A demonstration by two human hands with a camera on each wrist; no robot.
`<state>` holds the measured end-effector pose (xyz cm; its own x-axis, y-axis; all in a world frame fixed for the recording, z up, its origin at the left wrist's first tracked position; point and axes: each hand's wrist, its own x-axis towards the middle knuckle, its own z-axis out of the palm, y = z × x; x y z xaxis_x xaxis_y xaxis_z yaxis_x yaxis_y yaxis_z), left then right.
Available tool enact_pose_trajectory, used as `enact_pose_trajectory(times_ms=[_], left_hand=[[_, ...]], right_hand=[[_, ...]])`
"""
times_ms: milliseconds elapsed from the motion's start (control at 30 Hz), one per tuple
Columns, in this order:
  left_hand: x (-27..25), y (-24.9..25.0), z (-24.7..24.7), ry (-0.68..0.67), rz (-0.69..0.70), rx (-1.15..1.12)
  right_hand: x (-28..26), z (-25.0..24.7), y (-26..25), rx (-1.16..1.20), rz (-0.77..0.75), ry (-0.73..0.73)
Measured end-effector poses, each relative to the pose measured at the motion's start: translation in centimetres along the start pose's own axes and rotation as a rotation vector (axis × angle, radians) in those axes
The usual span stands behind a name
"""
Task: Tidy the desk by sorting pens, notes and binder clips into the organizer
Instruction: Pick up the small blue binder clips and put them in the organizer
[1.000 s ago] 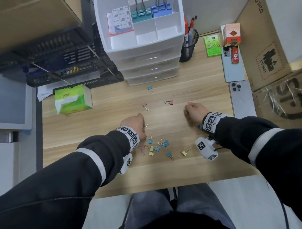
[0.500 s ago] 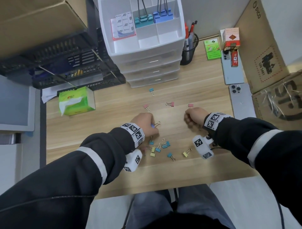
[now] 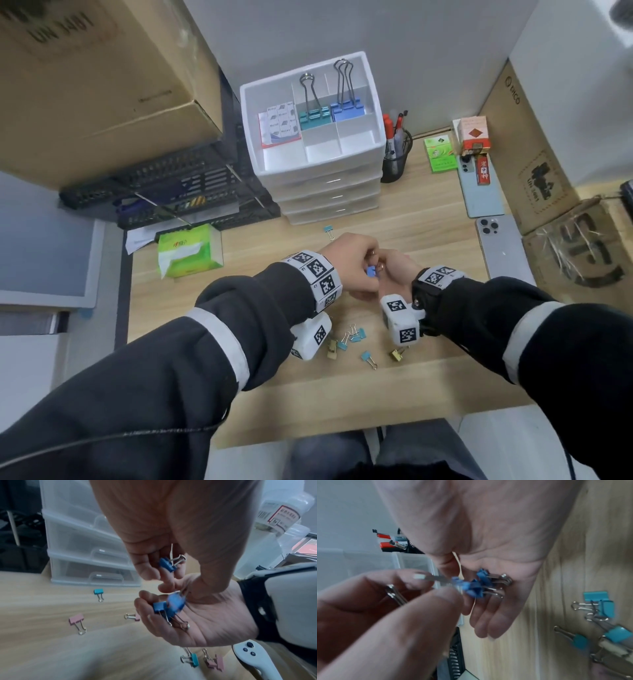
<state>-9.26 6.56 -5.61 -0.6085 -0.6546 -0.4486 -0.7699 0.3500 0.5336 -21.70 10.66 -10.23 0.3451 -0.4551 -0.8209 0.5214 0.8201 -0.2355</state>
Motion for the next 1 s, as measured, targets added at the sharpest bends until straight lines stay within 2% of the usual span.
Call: enact_pose_trajectory(times_ms=[267,367,500,667,733,800,900,1000], left_hand=[[-0.9,1.2,-4.6,0.053,0.024,-0.002],[-1.3,1.6,-6.4,0.108,0.016,-0.05],[-2.4,1.3,-10.1,0.309,-0.009,-0.071],[-3.7,-2.0,-15.9,0.587,-0.241,-0.038],[-4.2,-3.3,-17.3,0.642,-0.305,-0.009],[-4.6,-4.3,-18.3,0.61,-0.35,0.053],[-4.3,-5.2,-18.3,0.494,-0.405,0.151],[-4.0,-5.7,-17.5,0.421,-0.424,0.151]], right_hand=[[-1.6,1.8,-1.7,0.194,-0.077,0.039],[-1.5,2.3,-2.8,0.144,-0.093,0.105],[-1.9,3.5,-4.9,-0.023,-0.054,0.101],[-3.7,6.5,-9.4,-0.143,-0.085,0.124],[-5.2,8.8,-11.5,-0.152,-0.143,0.127],[-6.5,11.1,-13.2,-0.131,-0.215,0.12],[-7.3,13.9,-14.8,-0.098,-0.282,0.134],[-6.9,16.4,-15.7,-0.07,-0.316,0.132]])
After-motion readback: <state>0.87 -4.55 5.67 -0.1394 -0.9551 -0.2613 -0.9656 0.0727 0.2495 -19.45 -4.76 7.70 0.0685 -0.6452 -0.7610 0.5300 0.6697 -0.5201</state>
